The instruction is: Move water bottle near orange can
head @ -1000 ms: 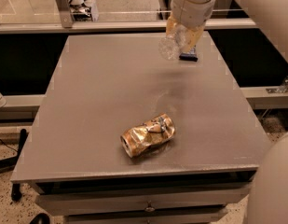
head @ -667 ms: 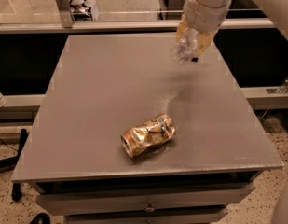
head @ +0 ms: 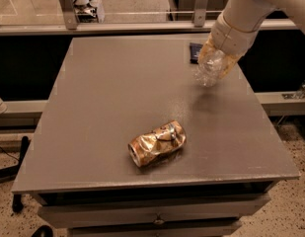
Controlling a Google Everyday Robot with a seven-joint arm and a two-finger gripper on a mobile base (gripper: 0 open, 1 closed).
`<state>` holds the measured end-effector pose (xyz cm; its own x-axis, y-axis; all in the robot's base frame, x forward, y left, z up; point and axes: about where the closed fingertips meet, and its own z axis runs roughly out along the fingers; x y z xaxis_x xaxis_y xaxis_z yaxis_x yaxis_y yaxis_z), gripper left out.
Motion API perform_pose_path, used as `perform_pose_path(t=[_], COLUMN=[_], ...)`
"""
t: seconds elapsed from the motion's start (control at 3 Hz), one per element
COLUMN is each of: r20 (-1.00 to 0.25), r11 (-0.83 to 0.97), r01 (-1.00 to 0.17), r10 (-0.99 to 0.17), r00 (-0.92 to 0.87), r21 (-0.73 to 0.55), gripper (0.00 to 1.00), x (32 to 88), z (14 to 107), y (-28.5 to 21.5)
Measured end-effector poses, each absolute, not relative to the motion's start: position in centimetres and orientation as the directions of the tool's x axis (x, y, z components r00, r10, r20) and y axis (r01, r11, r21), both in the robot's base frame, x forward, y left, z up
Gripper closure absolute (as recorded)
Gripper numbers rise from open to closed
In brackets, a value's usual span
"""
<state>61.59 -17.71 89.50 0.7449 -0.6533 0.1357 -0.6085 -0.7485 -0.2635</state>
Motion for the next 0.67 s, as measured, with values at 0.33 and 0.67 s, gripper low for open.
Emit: perform_pose_path(t=[0.33,0.67], r20=[0.11,0.071], r11=[-0.746,-0.74], r01=[-0.611,-0.619], r10=[-0.653,-0.655], r00=[0.749,0.752], r21=[-0.265,-0.264], gripper=[1.0,1.0], x=[60.6,59.4], z=[88.0,86.5], y=[-18.6,-19.0])
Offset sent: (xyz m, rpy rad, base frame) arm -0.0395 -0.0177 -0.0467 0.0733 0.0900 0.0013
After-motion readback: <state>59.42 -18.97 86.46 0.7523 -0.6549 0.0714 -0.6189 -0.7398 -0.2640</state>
